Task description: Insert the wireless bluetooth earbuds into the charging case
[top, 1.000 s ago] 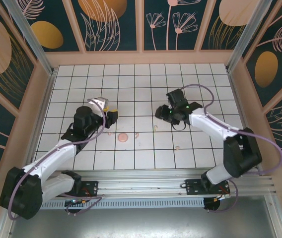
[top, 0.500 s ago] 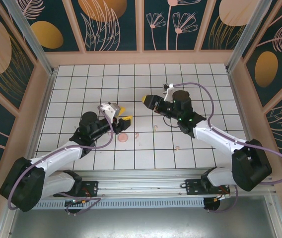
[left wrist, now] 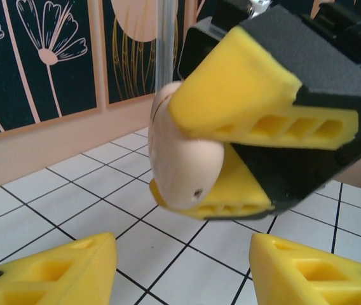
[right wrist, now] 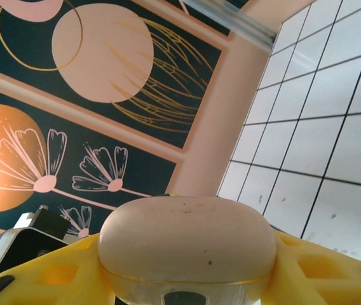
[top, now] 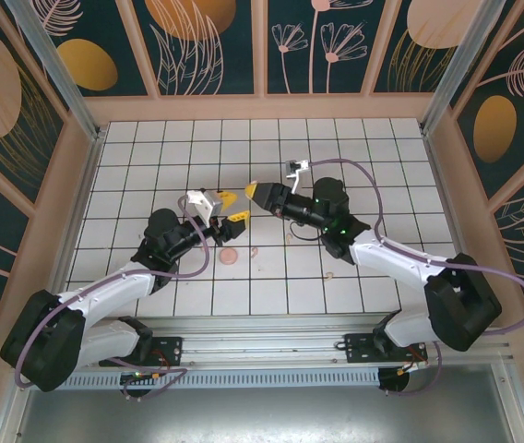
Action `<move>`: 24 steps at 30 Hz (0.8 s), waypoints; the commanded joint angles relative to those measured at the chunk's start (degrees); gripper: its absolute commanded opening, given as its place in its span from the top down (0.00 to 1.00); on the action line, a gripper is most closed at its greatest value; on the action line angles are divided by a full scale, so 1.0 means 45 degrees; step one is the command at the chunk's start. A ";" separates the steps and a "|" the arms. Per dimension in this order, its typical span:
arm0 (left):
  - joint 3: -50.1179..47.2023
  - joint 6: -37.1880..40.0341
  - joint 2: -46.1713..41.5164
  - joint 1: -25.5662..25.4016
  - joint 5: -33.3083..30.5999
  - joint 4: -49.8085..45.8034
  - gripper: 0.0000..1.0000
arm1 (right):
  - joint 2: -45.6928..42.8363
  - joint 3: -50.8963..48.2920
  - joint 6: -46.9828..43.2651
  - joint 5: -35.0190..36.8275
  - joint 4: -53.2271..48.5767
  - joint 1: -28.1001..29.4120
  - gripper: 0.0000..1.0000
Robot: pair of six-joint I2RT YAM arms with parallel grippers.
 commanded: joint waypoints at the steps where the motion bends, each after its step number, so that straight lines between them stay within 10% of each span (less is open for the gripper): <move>1: 0.0287 0.0222 0.0047 -0.0089 0.0413 0.0916 0.43 | 0.0258 0.0011 0.0401 -0.0233 0.1057 0.0244 0.51; 17: 0.0284 -0.0020 -0.0016 -0.0088 0.0032 0.1264 0.50 | 0.0657 0.0273 0.0511 -0.0657 0.1144 0.0710 0.51; 24: 0.0305 0.0049 -0.0071 -0.0087 0.0014 0.1077 0.67 | 0.0566 0.0299 0.0450 -0.0798 0.1143 0.0766 0.51</move>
